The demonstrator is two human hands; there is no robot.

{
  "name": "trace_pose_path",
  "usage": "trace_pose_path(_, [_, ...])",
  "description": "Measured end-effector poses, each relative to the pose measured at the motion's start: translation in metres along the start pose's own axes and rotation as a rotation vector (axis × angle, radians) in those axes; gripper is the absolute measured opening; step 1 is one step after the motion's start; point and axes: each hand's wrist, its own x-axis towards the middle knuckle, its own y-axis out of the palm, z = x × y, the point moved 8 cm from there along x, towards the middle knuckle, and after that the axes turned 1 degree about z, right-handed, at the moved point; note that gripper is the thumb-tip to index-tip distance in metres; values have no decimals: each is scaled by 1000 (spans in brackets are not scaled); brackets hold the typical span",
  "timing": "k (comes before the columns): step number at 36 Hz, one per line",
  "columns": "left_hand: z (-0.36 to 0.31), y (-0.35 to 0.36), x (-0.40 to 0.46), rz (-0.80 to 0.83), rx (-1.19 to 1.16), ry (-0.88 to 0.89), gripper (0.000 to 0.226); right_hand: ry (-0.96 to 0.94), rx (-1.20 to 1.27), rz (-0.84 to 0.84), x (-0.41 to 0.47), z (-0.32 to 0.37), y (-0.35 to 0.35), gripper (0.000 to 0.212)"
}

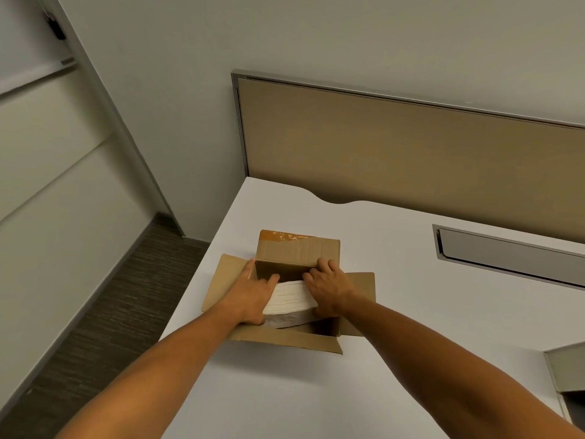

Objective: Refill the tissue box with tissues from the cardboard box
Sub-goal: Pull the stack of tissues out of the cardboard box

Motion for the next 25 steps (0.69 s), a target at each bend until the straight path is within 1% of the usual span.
trace_pose_path(3, [4, -4, -3, -23, -57, 18, 101, 2, 42, 10, -2, -5, -1, 67])
trace_pose_path(8, [14, -13, -10, -42, -183, 41, 103, 19, 175, -1, -6, -14, -12, 73])
trace_pose_path(13, [29, -22, -18, -94, -350, -18, 105, 40, 306, -32, -11, -25, -26, 79])
trace_pose_path(19, [45, -38, -29, -165, -479, -73, 105, 24, 394, -116, -26, -40, -51, 76])
trace_pose_path(22, [49, -52, -34, -219, -619, -86, 107, 42, 473, -170, -38, -49, -63, 74])
trace_pose_path(25, [51, -67, -40, -304, -823, -104, 110, 65, 637, -229, -56, -59, -72, 74])
